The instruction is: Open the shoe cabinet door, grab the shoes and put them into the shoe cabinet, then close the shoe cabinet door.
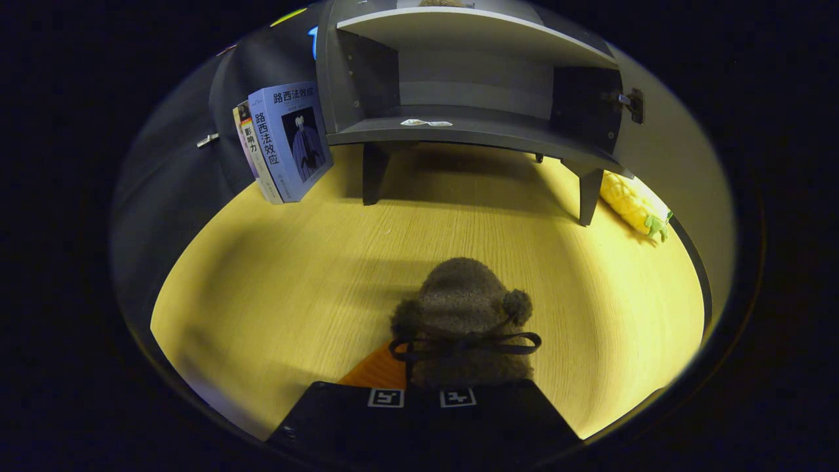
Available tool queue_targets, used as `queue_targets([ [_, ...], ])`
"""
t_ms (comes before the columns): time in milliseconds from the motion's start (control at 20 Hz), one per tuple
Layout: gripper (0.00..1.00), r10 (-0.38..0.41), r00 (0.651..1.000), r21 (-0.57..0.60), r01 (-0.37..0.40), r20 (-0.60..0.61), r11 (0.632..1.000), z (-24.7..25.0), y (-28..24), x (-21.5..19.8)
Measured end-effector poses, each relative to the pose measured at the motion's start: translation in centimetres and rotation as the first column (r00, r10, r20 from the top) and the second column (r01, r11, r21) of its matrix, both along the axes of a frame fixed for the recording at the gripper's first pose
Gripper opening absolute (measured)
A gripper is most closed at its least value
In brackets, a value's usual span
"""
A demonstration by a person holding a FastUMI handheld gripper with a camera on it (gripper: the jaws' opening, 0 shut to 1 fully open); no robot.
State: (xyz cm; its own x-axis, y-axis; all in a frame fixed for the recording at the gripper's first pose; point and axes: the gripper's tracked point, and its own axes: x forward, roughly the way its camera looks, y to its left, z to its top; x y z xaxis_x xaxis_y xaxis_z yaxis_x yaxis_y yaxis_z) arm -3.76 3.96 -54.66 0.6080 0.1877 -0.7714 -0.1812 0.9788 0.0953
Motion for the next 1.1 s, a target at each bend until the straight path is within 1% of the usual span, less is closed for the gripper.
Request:
queue_targets([
  [150,0.05,-0.011,0.999,0.002,0.011,0.044,1.0,4.6,-1.0,0.6],
  [300,0.05,-0.026,0.991,-0.013,0.028,0.129,1.0,11.4,-2.4,2.4],
  [450,0.05,-0.041,0.974,-0.012,0.045,0.221,0.999,18.6,-3.2,4.4],
  [600,0.05,-0.057,0.952,0.015,0.056,0.3,0.998,25.1,-3.1,6.1],
  [800,0.05,-0.07,0.92,0.022,0.067,0.385,0.998,30.9,-3.0,7.9],
  [1100,0.05,-0.074,0.879,0.025,0.07,0.471,0.997,36.9,-3.1,11.2],
])
